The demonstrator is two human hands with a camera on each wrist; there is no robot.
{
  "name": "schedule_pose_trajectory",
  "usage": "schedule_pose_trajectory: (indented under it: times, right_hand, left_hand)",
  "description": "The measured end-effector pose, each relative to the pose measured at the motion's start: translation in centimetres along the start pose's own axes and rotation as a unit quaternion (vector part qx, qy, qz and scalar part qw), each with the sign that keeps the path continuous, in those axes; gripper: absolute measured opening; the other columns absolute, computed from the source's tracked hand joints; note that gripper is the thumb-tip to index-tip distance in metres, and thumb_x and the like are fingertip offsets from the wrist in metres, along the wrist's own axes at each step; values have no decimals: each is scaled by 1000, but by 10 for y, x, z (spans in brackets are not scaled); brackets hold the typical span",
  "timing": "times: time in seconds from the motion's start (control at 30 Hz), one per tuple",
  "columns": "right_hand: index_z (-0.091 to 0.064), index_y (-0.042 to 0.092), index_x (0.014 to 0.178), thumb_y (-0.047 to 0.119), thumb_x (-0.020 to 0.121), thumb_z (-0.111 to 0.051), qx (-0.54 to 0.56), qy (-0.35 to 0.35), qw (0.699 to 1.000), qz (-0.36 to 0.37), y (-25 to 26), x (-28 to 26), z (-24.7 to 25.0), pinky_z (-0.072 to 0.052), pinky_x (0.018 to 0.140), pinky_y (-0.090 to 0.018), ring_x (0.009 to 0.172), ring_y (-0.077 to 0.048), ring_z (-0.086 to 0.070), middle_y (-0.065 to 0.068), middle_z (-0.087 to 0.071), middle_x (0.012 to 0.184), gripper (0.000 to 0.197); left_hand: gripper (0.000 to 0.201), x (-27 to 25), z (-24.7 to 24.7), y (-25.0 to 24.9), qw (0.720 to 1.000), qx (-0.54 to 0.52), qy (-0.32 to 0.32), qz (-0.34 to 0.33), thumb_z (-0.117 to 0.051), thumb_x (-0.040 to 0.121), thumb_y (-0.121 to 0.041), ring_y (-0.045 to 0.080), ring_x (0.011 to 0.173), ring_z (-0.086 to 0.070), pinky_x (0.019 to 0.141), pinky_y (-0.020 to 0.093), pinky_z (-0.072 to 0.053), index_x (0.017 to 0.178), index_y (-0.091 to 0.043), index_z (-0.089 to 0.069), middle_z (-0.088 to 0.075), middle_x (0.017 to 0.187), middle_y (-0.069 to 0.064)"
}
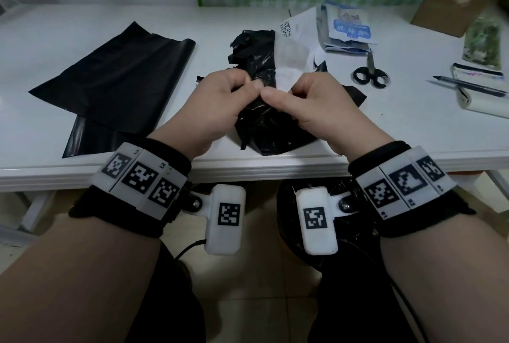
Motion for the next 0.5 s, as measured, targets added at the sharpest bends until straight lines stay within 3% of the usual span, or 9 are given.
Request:
schedule_pose_trajectory:
  times: [0.17,0.27,0.37,0.5]
  right_hand:
    - [-58,18,57,18,88,-64,68,44,997,15,1,1,-8,-34,47,-7,44,3,-46,15,-52,45,31]
    - [-58,19,55,17,88,-65,78,57,995,8,-1,2,-9,-35,48,-10,47,1,-44,12,-53,49,34]
    - [-58,16,56,20,86,-66,67,75,995,0,-4,3,-11,-32,49,-17,51,-8,-42,1,-51,57,31]
    - [-60,13,62,20,86,-67,58,95,994,-18,-8,2,-11,-33,53,-20,55,-10,-42,1,-52,58,26]
  left_hand:
    - [35,-2,-2,-6,996,85,-8,-24,-47,96,-20,2,50,-32,49,17,-27,62,-18,-39,-34,58,-6]
    - [35,-1,-1,-6,993,112,-8,-25,-48,96,-21,1,44,-32,44,14,-26,62,-19,-39,-33,56,-5]
    - [33,-1,0,-4,992,122,-4,-19,-49,95,-22,3,48,-32,47,16,-27,64,-18,-41,-35,57,-5]
    - [35,-1,1,-6,989,147,-5,-21,-49,95,-22,-1,41,-35,43,12,-26,62,-18,-39,-34,55,-5]
Point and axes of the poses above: each hand's wrist, its own x-axis towards the middle knuckle, its own z-axis out of the back of the hand, y = z × x, the point moved 10 cm from there along x, towards the middle knuckle
